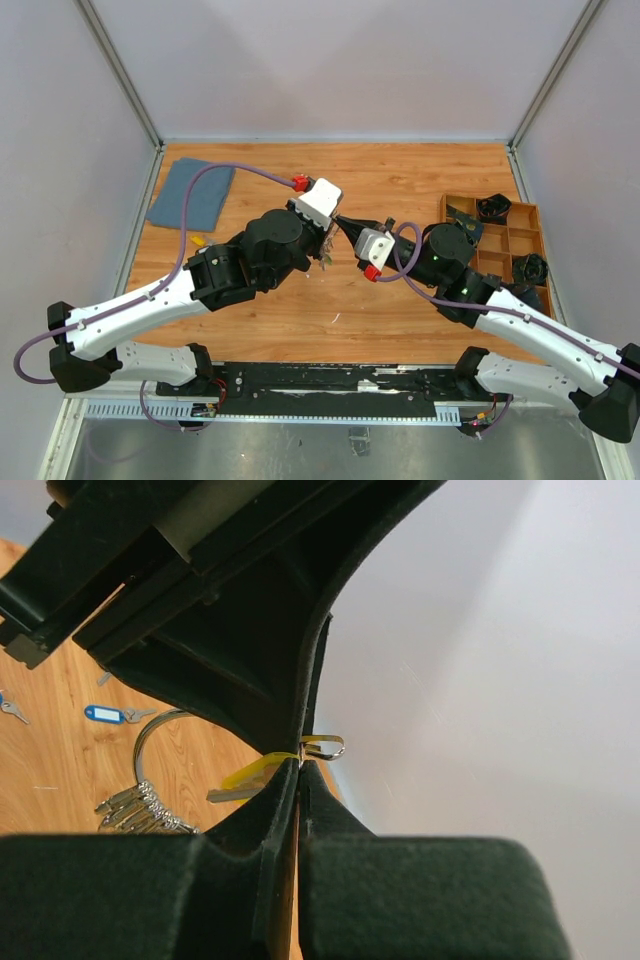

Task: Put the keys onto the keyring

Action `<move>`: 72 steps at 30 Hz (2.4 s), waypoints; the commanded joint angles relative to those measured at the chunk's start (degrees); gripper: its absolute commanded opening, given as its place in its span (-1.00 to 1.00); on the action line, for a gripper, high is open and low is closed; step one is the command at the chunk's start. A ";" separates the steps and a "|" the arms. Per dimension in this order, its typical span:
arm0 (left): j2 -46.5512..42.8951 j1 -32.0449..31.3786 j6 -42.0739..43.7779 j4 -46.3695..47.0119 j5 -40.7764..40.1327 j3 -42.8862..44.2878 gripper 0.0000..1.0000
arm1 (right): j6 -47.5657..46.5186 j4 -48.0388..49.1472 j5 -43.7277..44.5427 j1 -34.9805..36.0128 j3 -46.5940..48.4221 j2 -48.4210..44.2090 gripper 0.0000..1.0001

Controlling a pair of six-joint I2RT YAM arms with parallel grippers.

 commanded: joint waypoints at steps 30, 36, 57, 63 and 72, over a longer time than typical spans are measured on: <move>-1.40 -0.52 4.69 -0.44 3.43 -0.59 -0.99 | -5.91 -9.56 5.91 0.94 2.92 -3.14 -0.99; -2.80 -0.51 8.60 -2.29 8.07 -2.53 -0.99 | -5.80 -18.63 4.84 0.95 4.14 -6.19 -0.99; -2.46 -0.50 11.37 -4.29 20.30 -4.24 -0.99 | -2.72 -23.49 5.13 0.94 3.93 -7.96 -0.96; -1.88 -0.59 11.16 -5.33 22.00 -3.87 -0.99 | -3.54 -24.28 5.41 0.96 3.92 -7.92 -0.93; -1.66 -1.47 10.63 -5.00 23.02 -4.08 -0.99 | -3.89 -24.01 6.58 0.95 3.76 -7.69 -0.88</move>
